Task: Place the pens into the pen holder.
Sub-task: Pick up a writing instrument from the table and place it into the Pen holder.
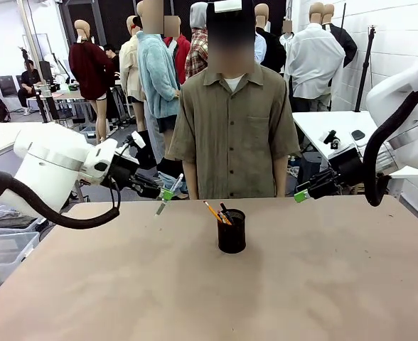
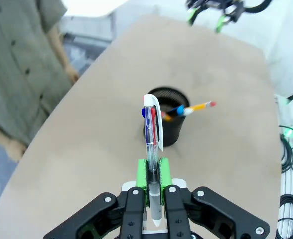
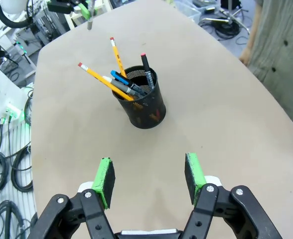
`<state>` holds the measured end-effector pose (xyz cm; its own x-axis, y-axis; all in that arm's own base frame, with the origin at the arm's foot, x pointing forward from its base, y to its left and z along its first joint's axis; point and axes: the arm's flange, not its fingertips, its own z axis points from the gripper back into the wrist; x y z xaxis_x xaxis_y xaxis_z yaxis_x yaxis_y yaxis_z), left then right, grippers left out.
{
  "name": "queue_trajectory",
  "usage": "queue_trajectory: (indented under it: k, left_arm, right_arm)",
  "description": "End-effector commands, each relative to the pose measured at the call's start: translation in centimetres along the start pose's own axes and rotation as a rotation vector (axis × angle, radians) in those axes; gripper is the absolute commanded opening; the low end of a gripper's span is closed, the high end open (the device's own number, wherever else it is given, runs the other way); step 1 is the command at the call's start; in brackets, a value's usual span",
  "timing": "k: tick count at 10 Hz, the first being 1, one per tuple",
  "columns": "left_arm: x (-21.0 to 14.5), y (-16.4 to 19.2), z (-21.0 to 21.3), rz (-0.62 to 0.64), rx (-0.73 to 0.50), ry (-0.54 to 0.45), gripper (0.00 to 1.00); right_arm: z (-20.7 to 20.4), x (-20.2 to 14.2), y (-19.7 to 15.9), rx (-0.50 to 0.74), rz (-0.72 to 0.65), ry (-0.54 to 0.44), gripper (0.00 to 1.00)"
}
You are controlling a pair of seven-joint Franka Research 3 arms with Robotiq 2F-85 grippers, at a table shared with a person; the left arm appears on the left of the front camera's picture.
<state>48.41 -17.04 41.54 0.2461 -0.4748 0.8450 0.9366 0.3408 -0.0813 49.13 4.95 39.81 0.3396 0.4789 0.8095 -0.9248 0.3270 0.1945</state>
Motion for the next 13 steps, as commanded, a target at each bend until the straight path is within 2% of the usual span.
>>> queue_trajectory:
  k: [1, 3, 4, 5, 7, 8, 9, 13]
  left_arm:
    - [-0.3, 0.2, -1.0, -0.036, -0.118, -0.12, 0.0]
    - [1.1, -0.4, -2.5, -0.068, -0.142, -0.28, 0.0]
    - [1.8, -1.0, -3.3, -0.011, -0.06, -0.259, 0.0]
    - [1.4, -0.7, -1.4, -0.057, -0.125, -0.191, 0.0]
    - [1.4, -0.7, -1.4, -0.057, -0.125, -0.191, 0.0]
    - [1.9, -0.8, -2.1, -0.044, -0.121, -0.22, 0.0]
    - [2.6, -0.4, -3.2, -0.087, -0.148, -0.248, 0.0]
    - [6.2, 2.2, -8.6, -0.209, -0.323, -0.329, 0.0]
  right_arm:
    - [0.0, 0.0, 0.1, -0.001, 0.003, 0.001, 0.71]
    - [0.0, 0.0, 0.1, -0.001, 0.003, 0.001, 0.71]
    - [0.0, 0.0, 0.1, -0.001, 0.003, 0.001, 0.71]
    - [0.0, 0.0, 0.1, -0.001, 0.003, 0.001, 0.71]
    - [0.0, 0.0, 0.1, -0.001, 0.003, 0.001, 0.71]
    - [0.0, 0.0, 0.1, -0.001, 0.003, 0.001, 0.71]
    - [0.0, 0.0, 0.1, -0.001, 0.003, 0.001, 0.71]
    - [0.0, 0.0, 0.1, -0.001, 0.003, 0.001, 0.71]
